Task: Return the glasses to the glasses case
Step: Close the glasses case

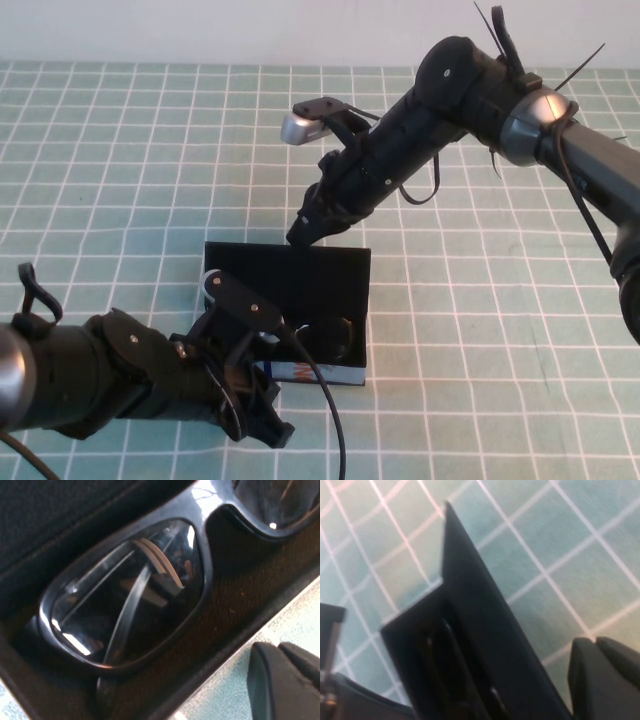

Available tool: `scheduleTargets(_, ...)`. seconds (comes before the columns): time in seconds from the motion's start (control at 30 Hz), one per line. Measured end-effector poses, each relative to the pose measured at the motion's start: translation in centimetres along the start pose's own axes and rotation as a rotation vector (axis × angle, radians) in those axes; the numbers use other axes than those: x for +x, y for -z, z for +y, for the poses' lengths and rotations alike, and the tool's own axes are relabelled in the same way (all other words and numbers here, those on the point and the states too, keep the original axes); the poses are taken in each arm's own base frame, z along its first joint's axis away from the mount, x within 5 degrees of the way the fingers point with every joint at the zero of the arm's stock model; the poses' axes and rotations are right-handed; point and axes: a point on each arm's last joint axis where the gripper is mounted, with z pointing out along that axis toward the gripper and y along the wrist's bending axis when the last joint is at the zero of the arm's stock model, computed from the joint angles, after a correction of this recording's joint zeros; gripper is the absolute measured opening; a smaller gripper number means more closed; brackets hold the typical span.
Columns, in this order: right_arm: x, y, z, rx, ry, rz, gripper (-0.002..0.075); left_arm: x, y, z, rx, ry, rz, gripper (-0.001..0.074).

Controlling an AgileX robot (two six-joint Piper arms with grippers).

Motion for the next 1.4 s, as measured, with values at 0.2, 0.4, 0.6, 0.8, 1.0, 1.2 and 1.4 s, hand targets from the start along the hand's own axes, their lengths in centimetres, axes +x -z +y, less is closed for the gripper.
scheduleTargets(0.2, -0.3, 0.0, 0.4, -0.035, -0.018, -0.026, -0.0011, 0.0, 0.0, 0.0, -0.004, 0.0, -0.001, 0.0)
scheduleTargets(0.4, -0.5, -0.8, 1.3, -0.044, -0.04, -0.011, -0.0012, -0.1, 0.0, 0.1, -0.01, 0.0, -0.004, 0.0)
scheduleTargets(0.6, -0.8, -1.1, 3.5, -0.045, -0.037, 0.017, -0.0012, -0.1, 0.0, 0.1, -0.013, 0.0, -0.005, 0.0)
scheduleTargets(0.8, 0.9, -1.3, 4.8, -0.065, -0.071, 0.08, -0.0012, -0.1, 0.0, 0.1, -0.015, 0.0, -0.005, 0.0)
scheduleTargets(1.0, 1.8, -2.0, 4.5, -0.069, -0.092, 0.113, -0.0012, -0.1, 0.0, 0.1, -0.015, 0.0, -0.005, 0.0)
scheduleTargets(1.2, 2.3, -3.1, 3.8, -0.076, -0.11, 0.135, -0.0012, -0.1, 0.1, -0.1, 0.008, -0.109, -0.003, 0.0)
scheduleTargets(1.4, 2.5, -3.4, 3.6, -0.077, -0.113, 0.14, -0.0013, -0.6, 2.8, -1.5, 0.12, -0.379, -0.031, 0.0)
